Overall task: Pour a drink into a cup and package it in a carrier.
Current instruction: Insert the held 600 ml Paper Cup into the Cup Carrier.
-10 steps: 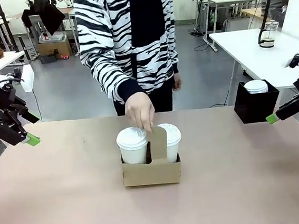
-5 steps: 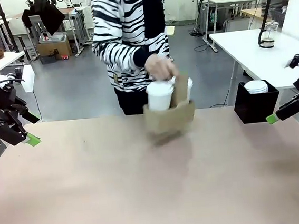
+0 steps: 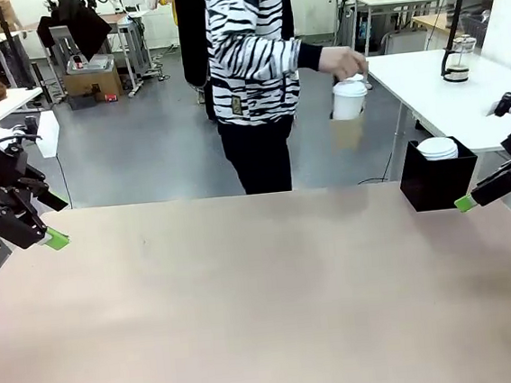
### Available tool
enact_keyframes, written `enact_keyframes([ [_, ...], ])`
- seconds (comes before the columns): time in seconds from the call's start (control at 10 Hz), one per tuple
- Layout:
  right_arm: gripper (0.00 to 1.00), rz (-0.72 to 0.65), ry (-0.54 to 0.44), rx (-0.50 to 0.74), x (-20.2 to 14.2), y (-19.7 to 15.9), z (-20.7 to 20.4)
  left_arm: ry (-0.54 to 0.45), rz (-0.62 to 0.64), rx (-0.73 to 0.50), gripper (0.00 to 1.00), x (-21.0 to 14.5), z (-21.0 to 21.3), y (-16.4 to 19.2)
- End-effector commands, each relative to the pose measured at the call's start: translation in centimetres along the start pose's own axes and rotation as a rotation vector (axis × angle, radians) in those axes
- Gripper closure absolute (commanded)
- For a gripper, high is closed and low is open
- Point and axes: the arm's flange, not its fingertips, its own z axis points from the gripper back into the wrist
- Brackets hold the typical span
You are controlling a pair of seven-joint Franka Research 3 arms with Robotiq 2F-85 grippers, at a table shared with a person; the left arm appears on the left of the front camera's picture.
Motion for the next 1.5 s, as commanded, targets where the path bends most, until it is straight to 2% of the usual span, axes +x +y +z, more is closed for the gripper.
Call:
enact_keyframes([
  [0.0,0.00,0.018,-0.032,0.019,-0.14,-0.26,-0.20,-0.022,-0.009,-0.010,0.04,-0.18,-0.04,-0.05],
  [1.4,0.00,0.018,-0.032,0.019,-0.14,-0.26,-0.20,-0.022,-0.009,-0.010,0.04,-0.18,-0.04,-0.05],
])
